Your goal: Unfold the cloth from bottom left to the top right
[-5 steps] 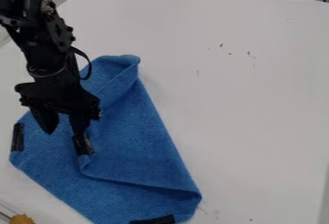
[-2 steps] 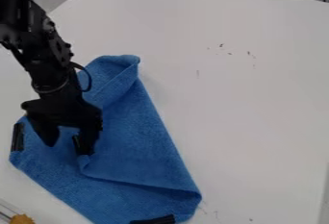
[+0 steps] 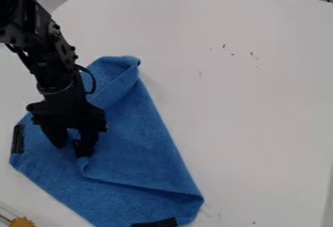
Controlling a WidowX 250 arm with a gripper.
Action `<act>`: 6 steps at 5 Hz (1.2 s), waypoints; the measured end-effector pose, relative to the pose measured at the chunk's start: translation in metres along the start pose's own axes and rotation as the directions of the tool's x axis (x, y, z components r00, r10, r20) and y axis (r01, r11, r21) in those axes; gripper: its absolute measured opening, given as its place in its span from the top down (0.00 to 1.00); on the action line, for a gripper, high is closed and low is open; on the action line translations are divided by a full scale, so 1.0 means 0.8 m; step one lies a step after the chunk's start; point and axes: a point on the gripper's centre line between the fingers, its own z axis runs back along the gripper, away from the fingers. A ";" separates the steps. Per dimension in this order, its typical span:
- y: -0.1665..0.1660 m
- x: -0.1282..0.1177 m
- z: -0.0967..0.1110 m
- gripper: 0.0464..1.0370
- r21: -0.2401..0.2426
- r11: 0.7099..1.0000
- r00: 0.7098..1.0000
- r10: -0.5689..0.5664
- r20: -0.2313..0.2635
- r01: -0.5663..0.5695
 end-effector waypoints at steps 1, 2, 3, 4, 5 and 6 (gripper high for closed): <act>-0.004 0.004 0.002 0.68 0.000 1.000 1.000 -0.012 -0.002 0.012; -0.013 0.008 0.009 0.89 0.015 0.999 0.999 -0.042 -0.010 0.042; -0.025 0.014 0.022 0.98 0.023 0.998 0.998 -0.061 0.009 0.060; -0.050 0.022 0.037 0.99 0.026 0.996 0.995 -0.090 0.045 0.089; -0.100 0.032 0.055 0.99 0.050 0.989 0.987 -0.141 0.072 0.138; -0.163 0.046 0.073 0.99 0.050 0.983 0.980 -0.180 0.088 0.176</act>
